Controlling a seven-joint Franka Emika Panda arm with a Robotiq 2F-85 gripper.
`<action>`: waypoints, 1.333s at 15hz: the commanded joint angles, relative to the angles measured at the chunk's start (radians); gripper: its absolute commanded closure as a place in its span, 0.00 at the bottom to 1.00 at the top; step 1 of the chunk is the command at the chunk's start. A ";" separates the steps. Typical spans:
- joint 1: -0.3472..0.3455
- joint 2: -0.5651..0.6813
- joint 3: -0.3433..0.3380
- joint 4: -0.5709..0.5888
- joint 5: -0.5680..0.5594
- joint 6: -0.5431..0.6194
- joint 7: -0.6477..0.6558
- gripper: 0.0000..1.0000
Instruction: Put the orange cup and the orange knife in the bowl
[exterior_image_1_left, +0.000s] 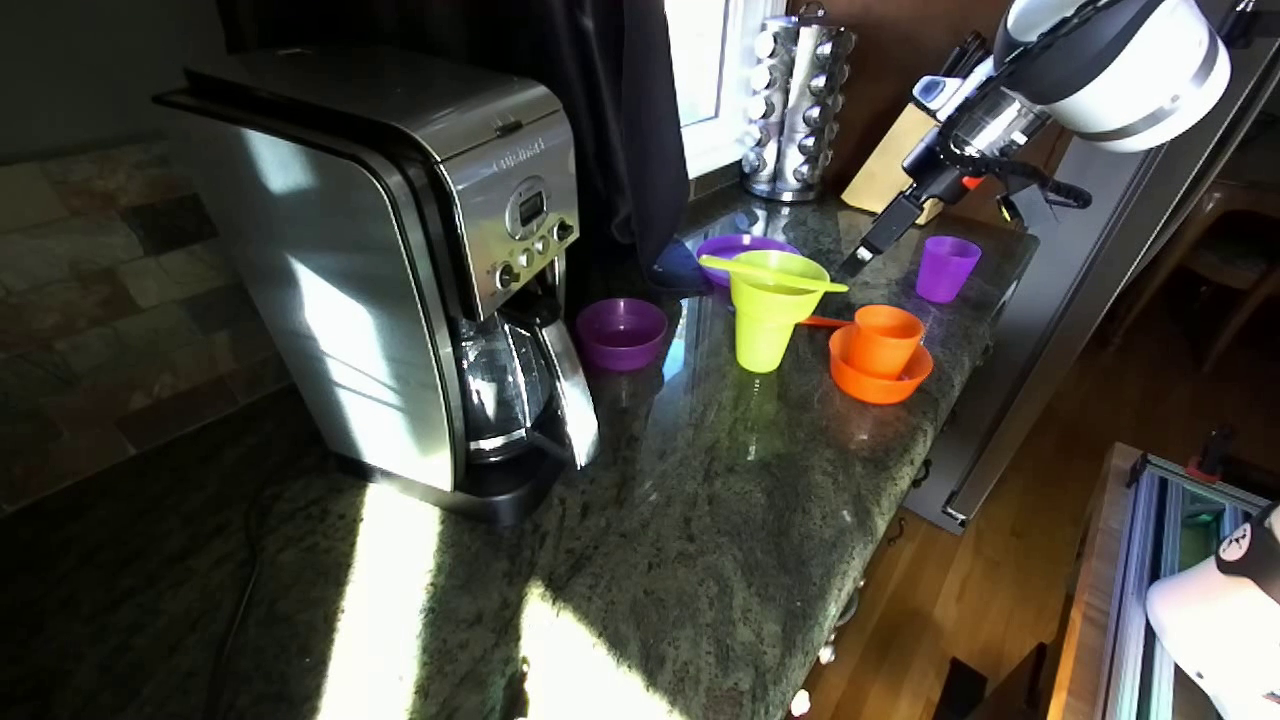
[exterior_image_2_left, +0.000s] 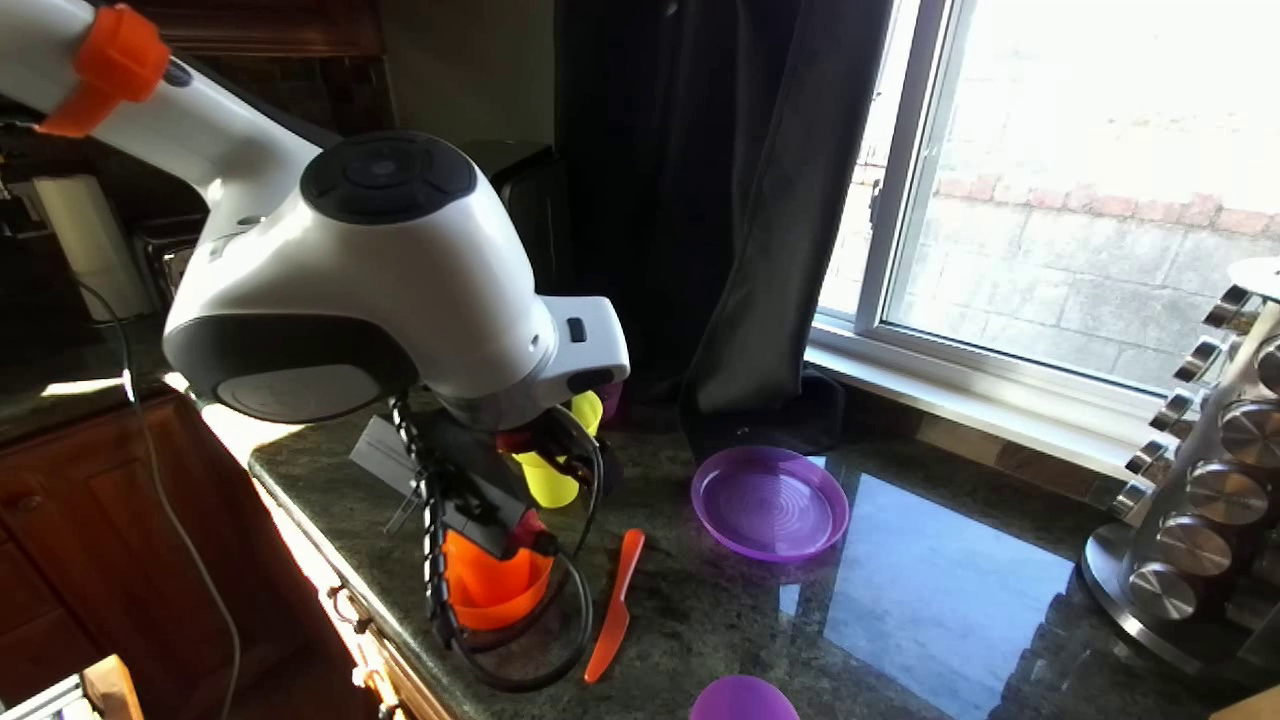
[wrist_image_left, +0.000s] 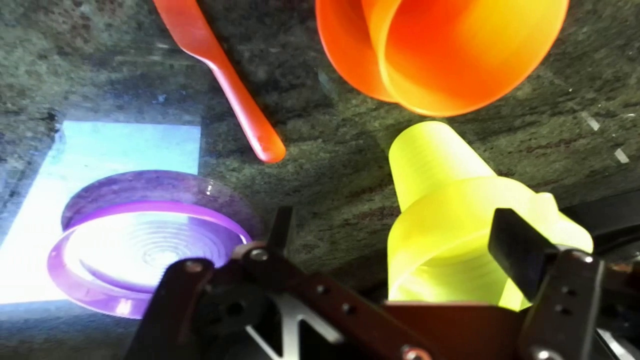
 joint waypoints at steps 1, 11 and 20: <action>-0.090 0.038 0.072 0.000 -0.040 0.050 0.085 0.00; -0.204 0.075 0.102 0.032 -0.323 -0.037 0.137 0.00; -0.098 0.133 0.093 0.029 -0.234 0.167 0.083 0.00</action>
